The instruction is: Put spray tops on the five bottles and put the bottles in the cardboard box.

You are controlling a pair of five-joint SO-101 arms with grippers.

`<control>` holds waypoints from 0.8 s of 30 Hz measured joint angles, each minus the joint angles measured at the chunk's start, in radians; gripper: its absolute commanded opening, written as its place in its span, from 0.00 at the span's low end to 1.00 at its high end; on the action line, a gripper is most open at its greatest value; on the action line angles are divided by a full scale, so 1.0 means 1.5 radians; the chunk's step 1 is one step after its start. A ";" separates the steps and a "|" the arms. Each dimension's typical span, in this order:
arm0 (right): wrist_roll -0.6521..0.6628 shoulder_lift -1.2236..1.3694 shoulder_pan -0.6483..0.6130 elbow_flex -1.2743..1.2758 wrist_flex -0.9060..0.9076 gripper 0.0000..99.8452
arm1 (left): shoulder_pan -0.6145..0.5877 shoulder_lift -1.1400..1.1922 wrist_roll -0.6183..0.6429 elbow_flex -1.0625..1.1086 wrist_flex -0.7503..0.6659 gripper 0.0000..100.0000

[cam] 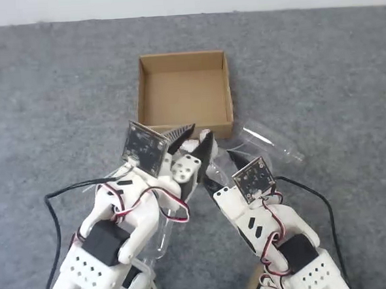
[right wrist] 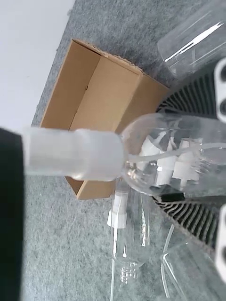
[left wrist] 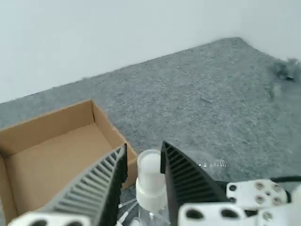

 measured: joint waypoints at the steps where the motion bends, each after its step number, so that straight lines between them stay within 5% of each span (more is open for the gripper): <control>1: 0.000 0.000 0.000 0.000 0.000 0.02 | 0.003 0.000 -0.003 -0.001 0.003 0.11; 12: 0.001 -0.001 -0.001 -0.001 0.000 0.02 | 0.005 0.007 -0.008 -0.051 0.073 0.11; 24: 0.001 -0.001 -0.002 -0.001 0.000 0.02 | -0.131 0.008 0.010 -0.151 0.138 0.11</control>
